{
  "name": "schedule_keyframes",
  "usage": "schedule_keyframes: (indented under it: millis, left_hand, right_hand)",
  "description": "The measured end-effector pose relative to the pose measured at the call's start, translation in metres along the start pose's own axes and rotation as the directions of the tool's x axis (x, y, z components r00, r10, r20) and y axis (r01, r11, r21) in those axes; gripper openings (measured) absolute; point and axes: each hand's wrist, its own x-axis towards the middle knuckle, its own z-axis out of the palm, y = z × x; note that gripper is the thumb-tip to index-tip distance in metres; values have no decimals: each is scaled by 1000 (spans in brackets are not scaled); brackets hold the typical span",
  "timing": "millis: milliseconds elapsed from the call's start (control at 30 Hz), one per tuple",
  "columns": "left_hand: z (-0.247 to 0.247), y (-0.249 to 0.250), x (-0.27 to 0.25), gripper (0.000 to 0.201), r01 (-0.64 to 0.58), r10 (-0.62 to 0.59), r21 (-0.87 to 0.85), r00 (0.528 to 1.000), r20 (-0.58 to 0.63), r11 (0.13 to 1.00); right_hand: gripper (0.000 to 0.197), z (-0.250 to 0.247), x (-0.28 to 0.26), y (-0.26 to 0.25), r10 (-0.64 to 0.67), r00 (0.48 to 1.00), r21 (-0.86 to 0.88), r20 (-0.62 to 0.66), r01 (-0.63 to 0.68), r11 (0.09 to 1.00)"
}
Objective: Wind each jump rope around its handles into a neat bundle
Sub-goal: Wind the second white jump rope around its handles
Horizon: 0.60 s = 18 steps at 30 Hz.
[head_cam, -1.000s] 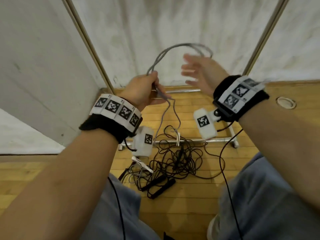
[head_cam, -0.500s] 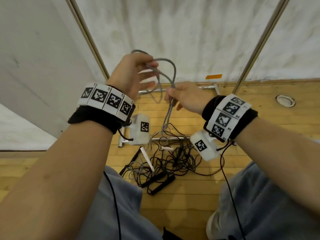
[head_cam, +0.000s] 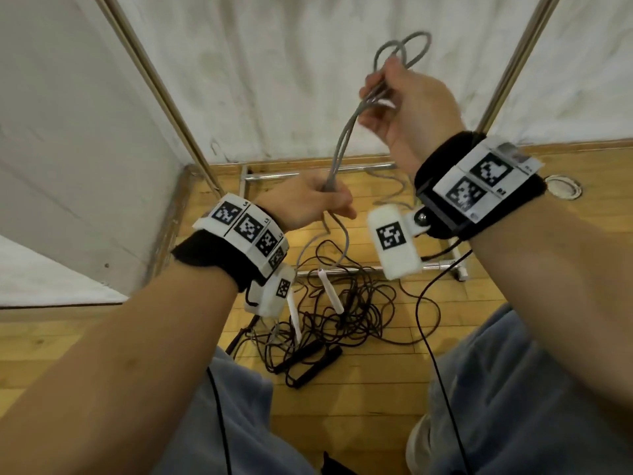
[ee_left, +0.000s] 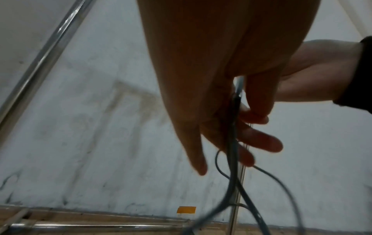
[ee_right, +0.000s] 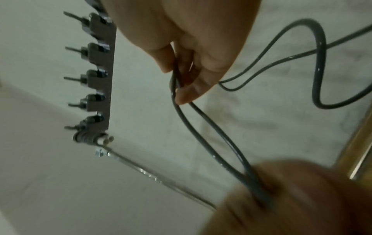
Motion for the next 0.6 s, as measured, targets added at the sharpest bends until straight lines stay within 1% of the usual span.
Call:
schedule_keyframes:
  millis: [67, 100, 133, 167, 200, 233, 267, 300, 333, 367, 400, 433, 467, 533, 600]
  left_hand:
    - [-2, -4, 3, 22, -1, -6, 119, 999, 53, 993]
    - [-3, -5, 4, 23, 3, -14, 150, 997, 73, 989]
    - [-4, -6, 5, 23, 4, -14, 131, 997, 76, 991]
    - [-5, -6, 5, 23, 3, -7, 71, 999, 53, 997]
    - [-7, -5, 6, 23, -2, 2, -18, 1000, 2, 1000]
    - [-9, -3, 6, 23, -14, 7, -101, 998, -69, 995]
    - [-12, 0, 6, 23, -37, 12, -167, 989, -149, 985]
    - [-15, 2, 7, 23, -71, 20, -222, 975, -223, 973]
    - [-19, 5, 7, 23, -109, 28, -272, 958, -285, 956]
    - [-23, 8, 7, 23, -145, 34, -320, 944, -330, 936]
    - [-27, 11, 7, 24, -178, 37, -365, 932, -361, 914]
    - [-30, 14, 7, 24, -207, 43, -407, 925, -378, 890]
    - [-32, 17, 6, 25, -230, 46, -446, 922, -385, 865]
    - [-35, 22, 5, 25, -253, 51, -497, 922, -384, 830]
    - [-37, 24, 4, 25, -264, 49, -516, 918, -393, 815]
  right_hand:
    - [32, -13, 9, -10, -56, 996, 81, -75, 62, 995]
    - [33, -20, 14, -14, -72, 990, 107, -119, 85, 991]
    - [34, -26, 19, -17, -76, 984, 122, -164, 97, 988]
    - [34, -31, 23, -17, -70, 975, 123, -209, 97, 988]
    - [32, -36, 27, -16, -50, 967, 116, -250, 81, 990]
    - [30, -39, 29, -13, -14, 962, 103, -272, 44, 994]
    - [31, -42, 31, -9, 35, 966, 66, -255, -19, 998]
    - [43, -42, 31, -1, 103, 975, -14, -197, -108, 994]
    - [61, -41, 29, 8, 189, 975, -140, -115, -204, 969]
    - [75, -38, 27, 19, 281, 959, -279, -32, -279, 919]
    - [80, -33, 22, 31, 369, 928, -404, 48, -320, 857]
    - [76, -27, 16, 42, 436, 891, -506, 131, -318, 802]
    - [67, -21, 10, 53, 476, 854, -578, 209, -284, 765]
    - [48, -11, -2, 70, 510, 801, -639, 313, -219, 737]
    - [32, -5, -12, 82, 527, 768, -650, 364, -195, 734]
